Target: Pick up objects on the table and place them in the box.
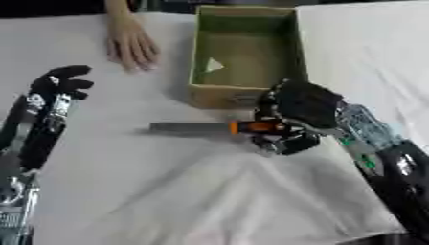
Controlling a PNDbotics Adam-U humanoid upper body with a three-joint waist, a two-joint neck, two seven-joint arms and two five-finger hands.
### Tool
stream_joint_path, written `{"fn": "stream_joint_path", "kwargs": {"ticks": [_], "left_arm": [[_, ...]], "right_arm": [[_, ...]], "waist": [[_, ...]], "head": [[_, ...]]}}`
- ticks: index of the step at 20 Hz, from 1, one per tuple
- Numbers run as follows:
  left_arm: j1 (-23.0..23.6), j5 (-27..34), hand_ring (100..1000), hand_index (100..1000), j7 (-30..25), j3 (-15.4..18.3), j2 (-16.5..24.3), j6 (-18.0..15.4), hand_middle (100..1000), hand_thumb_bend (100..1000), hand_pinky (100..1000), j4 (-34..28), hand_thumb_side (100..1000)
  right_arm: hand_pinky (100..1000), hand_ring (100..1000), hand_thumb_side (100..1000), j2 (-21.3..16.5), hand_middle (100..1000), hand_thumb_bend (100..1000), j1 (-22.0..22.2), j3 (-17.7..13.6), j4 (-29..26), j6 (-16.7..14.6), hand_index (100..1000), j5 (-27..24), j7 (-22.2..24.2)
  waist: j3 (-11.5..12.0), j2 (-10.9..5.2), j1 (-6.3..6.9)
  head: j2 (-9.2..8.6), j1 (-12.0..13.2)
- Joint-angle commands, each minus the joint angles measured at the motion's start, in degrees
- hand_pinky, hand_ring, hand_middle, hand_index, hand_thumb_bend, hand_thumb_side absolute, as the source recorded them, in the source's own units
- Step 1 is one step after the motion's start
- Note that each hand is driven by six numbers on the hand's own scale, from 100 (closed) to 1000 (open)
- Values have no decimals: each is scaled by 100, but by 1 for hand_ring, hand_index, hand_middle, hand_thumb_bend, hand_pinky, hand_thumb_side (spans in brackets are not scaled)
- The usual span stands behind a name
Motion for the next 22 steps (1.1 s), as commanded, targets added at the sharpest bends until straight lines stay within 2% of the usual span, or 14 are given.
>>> {"fn": "stream_joint_path", "kwargs": {"ticks": [1,8,22], "left_arm": [[-29,1,777,880,35,58,54,-2,818,100,725,-83,1000],[-28,-4,777,879,33,57,51,-2,817,100,725,-81,1000],[-34,-2,777,880,22,47,34,-4,818,100,725,-79,1000]], "right_arm": [[100,185,150,-105,252,100,-23,-156,-343,138,470,-314,111],[100,185,150,-127,252,100,-11,-285,-551,311,470,-625,335],[100,195,150,-597,254,100,-245,-555,-563,622,471,-858,186]], "waist": [[-8,-75,9],[-12,-73,12],[27,-76,9]], "head": [[1,-21],[1,-19],[1,-58]]}}
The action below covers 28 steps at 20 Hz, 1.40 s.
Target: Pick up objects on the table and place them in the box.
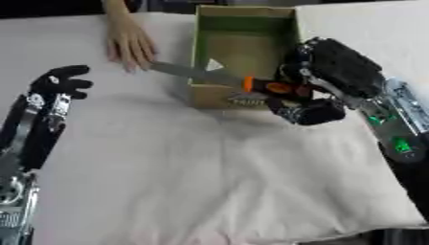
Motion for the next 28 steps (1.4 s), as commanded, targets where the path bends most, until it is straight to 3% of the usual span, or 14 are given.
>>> {"fn": "stream_joint_path", "kwargs": {"ticks": [1,15,28], "left_arm": [[-35,1,777,880,11,44,33,-13,818,100,725,-79,1000],[-52,9,776,880,-37,0,32,-31,818,100,726,-80,1000],[-78,20,776,880,-105,-61,39,-53,818,100,727,-92,1000]], "right_arm": [[100,195,136,-210,254,100,-128,-105,-33,58,470,-33,-70],[100,202,151,-523,259,100,-446,-196,569,138,473,130,-353],[100,211,170,-893,272,100,-910,-343,1037,277,481,153,-887]], "waist": [[15,-76,3],[97,-58,-25],[224,-37,-100]], "head": [[-1,-61],[-42,-155],[-58,-221]]}}
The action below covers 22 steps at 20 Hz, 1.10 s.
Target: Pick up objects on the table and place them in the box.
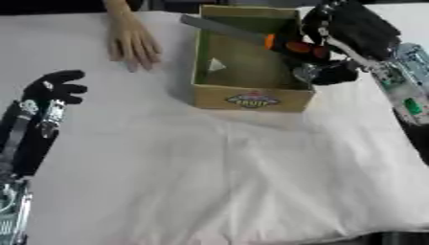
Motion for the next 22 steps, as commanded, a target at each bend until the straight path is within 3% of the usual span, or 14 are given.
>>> {"fn": "stream_joint_path", "kwargs": {"ticks": [1,9,14,15,17,19,22], "left_arm": [[-73,20,776,880,-22,-21,39,-20,818,100,727,-93,1000],[-91,24,776,880,-39,-36,25,-25,818,100,727,-105,1000],[-106,26,776,880,-76,-61,17,-34,818,100,727,-112,1000],[-109,27,776,880,-80,-63,15,-35,818,100,727,-113,1000],[-115,31,776,880,-85,-67,11,-36,819,100,727,-117,1000],[-118,33,776,880,-90,-70,8,-36,818,100,727,-117,1000],[-123,34,776,880,-92,-71,4,-36,818,100,727,-118,1000]], "right_arm": [[100,212,171,-211,272,100,-156,-111,-31,31,481,-26,-154],[100,223,227,-213,313,100,-188,-65,44,-14,505,3,-324],[100,244,343,-188,360,100,-249,-40,308,-83,550,70,-454],[100,254,381,-194,381,100,-245,-45,353,-94,566,84,-494],[108,331,554,-212,462,100,-222,-52,417,-128,643,120,-567],[210,440,654,-221,558,151,-201,-50,472,-184,719,178,-584],[536,701,764,-226,784,369,-180,-37,551,-286,827,329,-437]], "waist": [[14,-72,-9],[57,-85,-37],[102,-92,-63],[111,-91,-67],[125,-86,-73],[135,-83,-77],[143,-83,-79]], "head": [[-29,-72],[-24,-101],[-17,-142],[-16,-146],[-15,-147],[-14,-151],[-16,-154]]}}
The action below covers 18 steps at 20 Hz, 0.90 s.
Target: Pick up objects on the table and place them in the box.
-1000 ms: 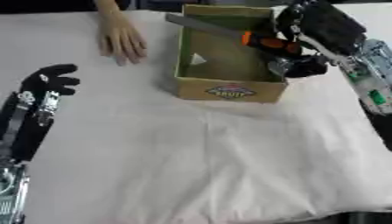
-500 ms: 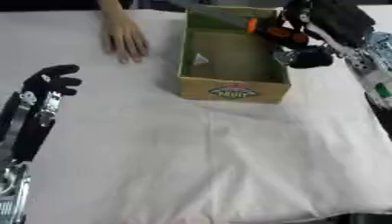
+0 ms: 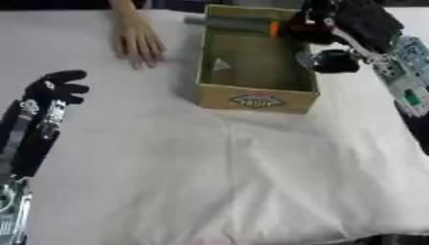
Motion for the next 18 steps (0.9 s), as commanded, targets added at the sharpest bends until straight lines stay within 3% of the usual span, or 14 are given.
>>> {"fn": "stream_joint_path", "kwargs": {"ticks": [1,3,4,5,14,18], "left_arm": [[-73,30,776,880,-10,-2,17,-9,818,100,727,-115,1000],[-75,30,776,881,-10,-2,16,-9,818,100,727,-115,1000],[-75,30,776,881,-11,-1,15,-9,818,100,727,-116,1000],[-76,29,775,880,-10,0,14,-9,818,100,727,-116,1000],[-75,20,775,880,-12,8,13,-7,818,100,727,-111,1000],[-72,16,775,880,-4,21,12,-4,817,100,727,-109,1000]], "right_arm": [[650,782,786,-182,848,428,-55,-40,22,-113,859,152,137],[792,876,799,-185,927,496,-43,-30,56,-200,893,266,345],[771,864,798,-181,915,487,-42,-35,61,-237,888,303,436],[830,904,803,-176,955,530,-38,-41,61,-269,906,321,506],[840,911,804,-197,958,511,-2,-79,-38,-335,909,292,660],[799,875,783,-235,918,470,63,-129,-266,-320,899,127,541]], "waist": [[7,-84,-2],[6,-86,-2],[5,-87,-1],[3,-88,-1],[-3,-89,1],[-35,-82,16]], "head": [[-17,-57],[-17,-60],[-18,-62],[-19,-62],[-33,-57],[-75,-39]]}}
